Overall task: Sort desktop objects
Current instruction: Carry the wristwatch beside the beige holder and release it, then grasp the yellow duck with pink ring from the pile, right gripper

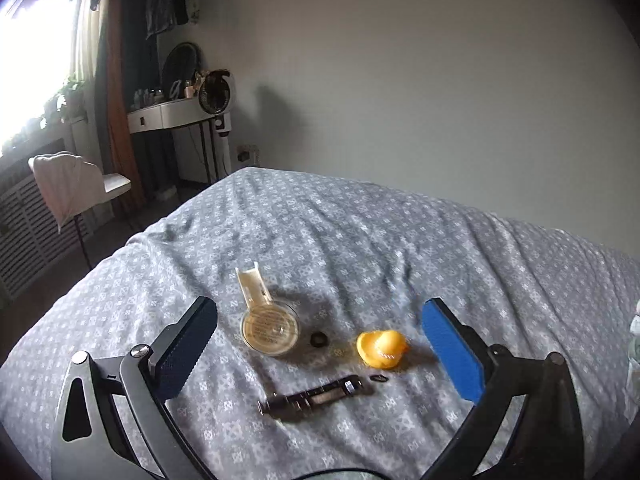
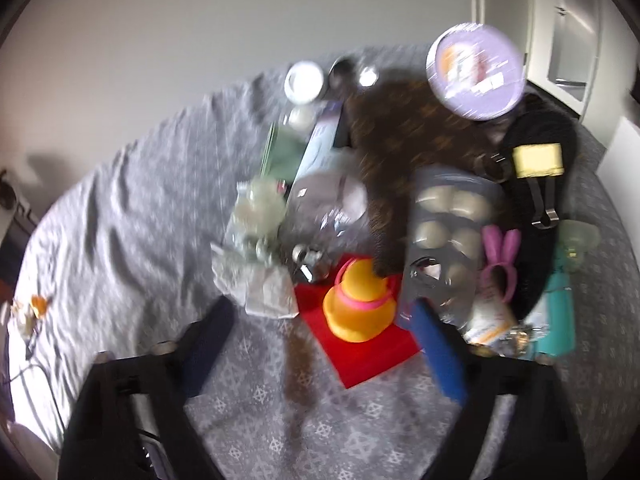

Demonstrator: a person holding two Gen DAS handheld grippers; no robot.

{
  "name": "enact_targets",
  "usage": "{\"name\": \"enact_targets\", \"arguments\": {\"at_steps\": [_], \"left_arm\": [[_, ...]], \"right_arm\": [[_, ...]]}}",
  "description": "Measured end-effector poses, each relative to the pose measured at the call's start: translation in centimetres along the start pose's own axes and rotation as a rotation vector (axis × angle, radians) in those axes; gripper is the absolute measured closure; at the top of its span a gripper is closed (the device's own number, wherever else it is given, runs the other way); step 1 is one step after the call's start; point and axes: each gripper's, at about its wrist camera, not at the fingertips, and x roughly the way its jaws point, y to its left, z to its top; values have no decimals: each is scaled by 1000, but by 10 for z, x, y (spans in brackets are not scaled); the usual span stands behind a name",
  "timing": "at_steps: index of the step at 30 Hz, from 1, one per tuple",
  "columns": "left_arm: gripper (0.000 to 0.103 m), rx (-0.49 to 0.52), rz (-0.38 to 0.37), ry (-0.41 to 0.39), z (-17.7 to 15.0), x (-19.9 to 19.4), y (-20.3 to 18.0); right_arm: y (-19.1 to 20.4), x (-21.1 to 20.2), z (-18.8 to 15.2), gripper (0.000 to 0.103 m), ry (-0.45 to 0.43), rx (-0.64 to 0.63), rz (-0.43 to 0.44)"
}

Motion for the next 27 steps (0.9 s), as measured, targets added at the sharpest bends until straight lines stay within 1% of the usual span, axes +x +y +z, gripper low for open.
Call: {"name": "enact_targets", "arguments": {"at_steps": [2, 4, 5, 7, 9, 10, 11, 12, 13, 15, 17, 19, 20, 21, 22, 23, 24, 26, 27], "left_arm": [[1, -3, -16, 1, -2, -12, -1], [1, -28, -25, -11, -3, -24, 1], [1, -48, -30, -19, -5, -30, 4], [0, -89, -26, -28, -8, -35, 11], [0, -122, -6, -15, -9, -34, 17], [0, -141, 5, -3, -10, -32, 21], [0, -162, 15, 5, -11, -33, 25], [0, -189, 21, 13, -11, -32, 30], [0, -212, 21, 20, -13, -31, 34], [0, -257, 20, 44, -15, -27, 43], [0, -293, 14, 65, -18, -23, 49], [0, -322, 6, 81, -20, -19, 54], [0, -332, 4, 86, -21, -18, 55], [0, -340, 3, 91, -22, -17, 56], [0, -346, 0, 95, -22, -16, 56], [0, -349, -3, 99, -23, -15, 56], [0, -349, -5, 103, -23, -14, 56], [0, -346, -7, 108, -24, -12, 55], [0, -342, -8, 110, -24, -12, 54]], "right_arm": [[0, 9, 1, 27, 14, 5, -31], [-4, 21, 3, 29, 41, 30, -28], [-8, 26, 4, 33, 55, 46, -24], [-15, 38, 5, 44, 75, 74, -34], [-19, 42, 7, 66, 73, 82, -53], [-19, 42, 7, 68, 64, 82, -56], [-19, 41, 7, 74, 54, 81, -55], [-18, 38, 7, 82, 43, 75, -53], [-17, 35, 7, 84, 31, 64, -53], [-15, 30, 6, 84, 18, 49, -47], [-16, 27, 5, 84, 25, 57, 17], [-20, 25, 2, 84, 32, 107, 79], [-23, 25, 1, 82, 40, 136, 102], [-27, 25, 0, 70, 46, 170, 120], [-30, 25, 0, 62, 44, 192, 129], [-34, 25, 0, 45, 32, 213, 142], [-38, 24, 0, 31, 17, 241, 155], [-50, 21, 1, 22, -21, 312, 182], [-56, 21, 1, 22, -31, 342, 194]]}}
